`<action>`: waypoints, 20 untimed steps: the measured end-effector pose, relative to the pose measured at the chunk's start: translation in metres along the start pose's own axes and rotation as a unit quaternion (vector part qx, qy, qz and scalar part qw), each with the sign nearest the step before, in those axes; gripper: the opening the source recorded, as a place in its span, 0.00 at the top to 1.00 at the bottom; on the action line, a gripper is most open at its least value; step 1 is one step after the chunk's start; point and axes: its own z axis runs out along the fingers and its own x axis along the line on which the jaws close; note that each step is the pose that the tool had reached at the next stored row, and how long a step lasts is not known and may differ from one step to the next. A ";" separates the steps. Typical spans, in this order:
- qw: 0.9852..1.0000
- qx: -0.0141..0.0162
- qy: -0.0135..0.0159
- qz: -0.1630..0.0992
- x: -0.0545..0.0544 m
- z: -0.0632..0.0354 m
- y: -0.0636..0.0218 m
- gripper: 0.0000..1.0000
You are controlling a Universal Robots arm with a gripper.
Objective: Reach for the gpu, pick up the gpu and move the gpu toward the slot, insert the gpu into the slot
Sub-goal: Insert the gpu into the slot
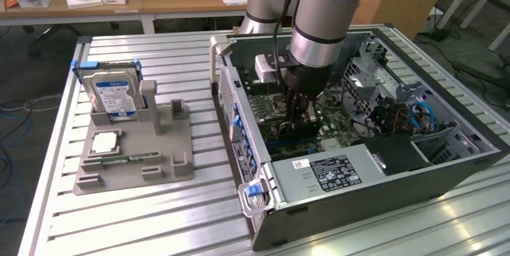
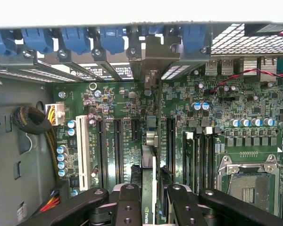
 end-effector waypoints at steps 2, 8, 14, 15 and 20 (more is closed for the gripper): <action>1.000 0.000 0.000 0.000 0.000 0.0000 0.0000 0.74; 1.000 0.000 0.000 0.000 0.000 -0.0020 -0.0001 0.74; 1.000 0.000 0.000 0.000 0.000 -0.0033 0.0000 0.74; 1.000 0.000 0.000 0.000 0.000 -0.0033 -0.0001 0.74; 1.000 0.000 0.000 -0.004 0.000 -0.0033 -0.0001 0.74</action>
